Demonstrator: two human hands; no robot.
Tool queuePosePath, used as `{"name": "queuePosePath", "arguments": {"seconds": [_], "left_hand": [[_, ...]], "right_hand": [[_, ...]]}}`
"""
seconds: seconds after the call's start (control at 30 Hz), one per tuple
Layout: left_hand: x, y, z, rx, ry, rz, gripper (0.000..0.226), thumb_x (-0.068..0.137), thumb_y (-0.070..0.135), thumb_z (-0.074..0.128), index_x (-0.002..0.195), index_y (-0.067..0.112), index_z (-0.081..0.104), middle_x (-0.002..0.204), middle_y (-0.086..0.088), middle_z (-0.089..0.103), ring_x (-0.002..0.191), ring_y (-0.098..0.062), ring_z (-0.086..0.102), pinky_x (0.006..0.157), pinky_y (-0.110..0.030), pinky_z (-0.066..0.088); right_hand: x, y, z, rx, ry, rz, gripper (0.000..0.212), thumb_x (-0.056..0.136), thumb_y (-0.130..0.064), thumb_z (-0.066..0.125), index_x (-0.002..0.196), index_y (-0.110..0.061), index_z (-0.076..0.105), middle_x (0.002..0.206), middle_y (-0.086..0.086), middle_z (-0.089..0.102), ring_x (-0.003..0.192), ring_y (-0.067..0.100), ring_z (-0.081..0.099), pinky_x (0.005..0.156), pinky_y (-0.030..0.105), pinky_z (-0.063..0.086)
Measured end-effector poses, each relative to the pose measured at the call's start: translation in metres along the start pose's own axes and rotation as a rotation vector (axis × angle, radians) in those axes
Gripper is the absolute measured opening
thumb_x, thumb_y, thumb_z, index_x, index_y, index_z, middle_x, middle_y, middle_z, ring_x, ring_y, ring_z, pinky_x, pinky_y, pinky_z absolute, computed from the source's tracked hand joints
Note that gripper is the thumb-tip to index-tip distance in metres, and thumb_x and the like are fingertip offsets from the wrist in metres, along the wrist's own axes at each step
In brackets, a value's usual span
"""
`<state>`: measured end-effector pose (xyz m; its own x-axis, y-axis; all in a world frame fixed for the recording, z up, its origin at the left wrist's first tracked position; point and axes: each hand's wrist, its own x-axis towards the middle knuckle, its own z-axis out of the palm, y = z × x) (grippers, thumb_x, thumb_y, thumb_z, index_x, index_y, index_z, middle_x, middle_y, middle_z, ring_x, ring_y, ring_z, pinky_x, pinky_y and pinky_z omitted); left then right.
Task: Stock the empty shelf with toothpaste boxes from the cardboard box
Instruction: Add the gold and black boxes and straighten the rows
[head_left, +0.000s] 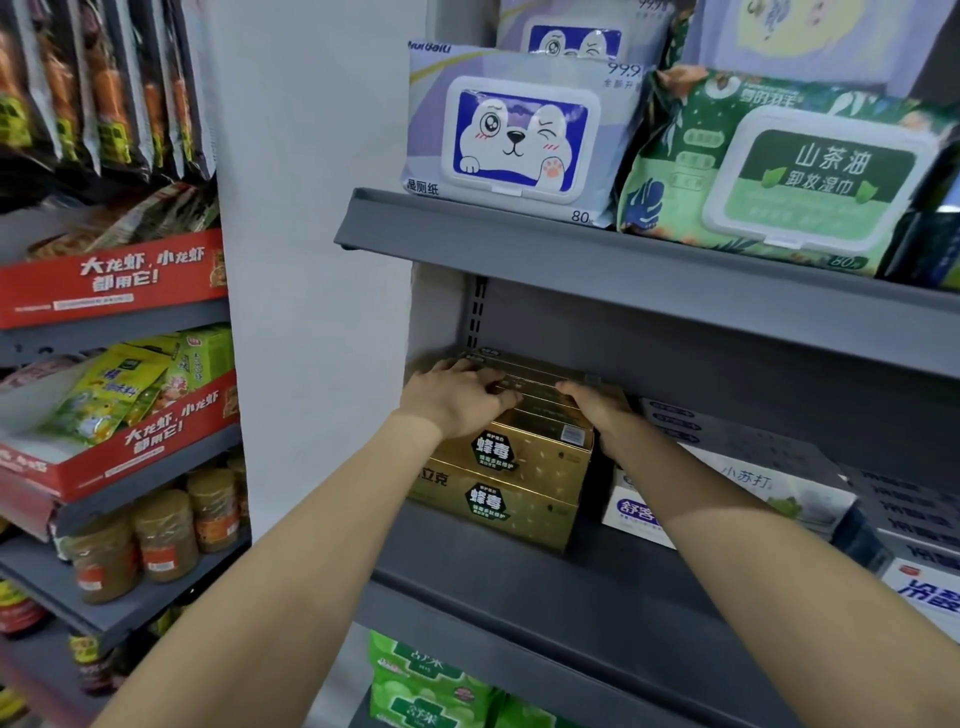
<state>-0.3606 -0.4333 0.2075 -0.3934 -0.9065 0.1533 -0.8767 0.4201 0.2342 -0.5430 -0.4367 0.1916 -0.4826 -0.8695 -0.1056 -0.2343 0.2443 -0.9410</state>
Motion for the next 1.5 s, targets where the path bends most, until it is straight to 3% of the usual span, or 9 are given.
{"name": "queuePosePath", "arguments": {"seconds": [0.13, 0.33, 0.47, 0.57, 0.8, 0.93, 1.1, 1.37, 1.5], "left_hand": [[0.002, -0.001, 0.002, -0.007, 0.02, 0.013, 0.056, 0.094, 0.063, 0.024, 0.145, 0.041, 0.028, 0.157, 0.003, 0.021, 0.145, -0.027, 0.016, 0.114, -0.044, 0.021], [0.001, -0.003, 0.004, -0.023, 0.047, 0.013, 0.052, 0.093, 0.062, 0.029, 0.14, 0.04, 0.038, 0.151, 0.001, 0.035, 0.139, -0.027, 0.03, 0.109, -0.042, 0.03], [-0.012, 0.0, 0.008, -0.161, 0.416, -0.018, 0.038, 0.094, 0.044, 0.044, 0.125, 0.024, 0.055, 0.128, -0.005, 0.056, 0.12, -0.025, 0.05, 0.109, -0.04, 0.032], [-0.026, -0.006, 0.014, -0.419, 0.622, -0.244, 0.042, 0.093, 0.034, 0.05, 0.13, 0.014, 0.049, 0.129, -0.009, 0.054, 0.12, -0.027, 0.048, 0.101, -0.039, 0.037], [-0.032, -0.024, 0.01, -0.94, 0.345, -0.464, 0.05, 0.096, 0.043, 0.046, 0.13, 0.007, 0.053, 0.125, -0.011, 0.058, 0.116, -0.03, 0.052, 0.083, -0.028, 0.036], [-0.032, -0.023, 0.008, -1.192, 0.131, -0.465, 0.036, 0.094, 0.043, 0.048, 0.113, 0.013, 0.056, 0.089, -0.002, 0.065, 0.083, -0.018, 0.059, 0.069, -0.024, 0.037], [-0.03, -0.028, 0.015, -1.248, 0.076, -0.437, 0.031, 0.095, 0.042, 0.049, 0.11, 0.017, 0.058, 0.081, 0.0, 0.065, 0.074, -0.012, 0.057, 0.057, -0.021, 0.032], [-0.02, -0.038, 0.018, -1.339, 0.041, -0.38, 0.024, 0.094, 0.045, 0.046, 0.096, 0.026, 0.06, 0.085, -0.007, 0.07, 0.084, -0.023, 0.064, 0.074, -0.029, 0.044], [-0.016, -0.036, 0.023, -1.299, 0.052, -0.355, 0.041, 0.094, 0.048, 0.044, 0.115, 0.017, 0.06, 0.091, -0.009, 0.07, 0.087, -0.023, 0.064, 0.073, -0.027, 0.043]], "right_hand": [[-0.005, -0.001, -0.005, -0.02, -0.035, -0.033, 0.024, 0.088, -0.034, 0.062, 0.097, -0.014, 0.054, 0.116, 0.017, 0.06, 0.107, 0.032, 0.059, 0.097, 0.044, 0.048], [-0.016, -0.002, -0.005, -0.063, -0.027, -0.106, 0.044, 0.09, -0.04, 0.057, 0.12, -0.008, 0.054, 0.121, 0.016, 0.059, 0.11, 0.032, 0.058, 0.097, 0.042, 0.047], [-0.055, 0.002, -0.01, -0.01, -0.017, -0.187, 0.051, 0.095, -0.042, 0.047, 0.137, -0.013, 0.042, 0.14, 0.007, 0.047, 0.129, 0.027, 0.043, 0.098, 0.031, 0.033], [-0.093, 0.017, -0.018, 0.022, -0.119, -0.277, 0.066, 0.093, -0.051, 0.045, 0.149, -0.022, 0.025, 0.153, -0.001, 0.03, 0.141, 0.021, 0.027, 0.109, 0.033, 0.024], [-0.109, 0.049, -0.006, 0.055, -0.163, -0.201, 0.096, 0.079, -0.065, 0.052, 0.151, -0.031, -0.001, 0.159, -0.005, 0.013, 0.147, 0.021, 0.01, 0.117, 0.042, 0.013], [-0.105, 0.055, 0.007, 0.02, -0.117, -0.256, 0.122, 0.05, -0.086, 0.059, 0.149, -0.033, 0.013, 0.155, -0.003, 0.028, 0.145, 0.02, 0.019, 0.117, 0.046, 0.021], [-0.102, 0.057, 0.011, 0.046, -0.053, -0.269, 0.084, 0.069, -0.062, 0.068, 0.14, -0.031, 0.034, 0.136, -0.006, 0.051, 0.125, 0.019, 0.048, 0.104, 0.037, 0.038], [-0.094, 0.052, 0.002, 0.133, -0.089, -0.303, 0.073, 0.083, -0.05, 0.061, 0.145, -0.028, 0.029, 0.136, -0.007, 0.05, 0.125, 0.014, 0.045, 0.095, 0.026, 0.032], [-0.094, 0.052, 0.007, 0.107, -0.074, -0.297, 0.065, 0.083, -0.05, 0.061, 0.139, -0.031, 0.035, 0.134, -0.005, 0.052, 0.126, 0.018, 0.047, 0.101, 0.033, 0.035]]}}
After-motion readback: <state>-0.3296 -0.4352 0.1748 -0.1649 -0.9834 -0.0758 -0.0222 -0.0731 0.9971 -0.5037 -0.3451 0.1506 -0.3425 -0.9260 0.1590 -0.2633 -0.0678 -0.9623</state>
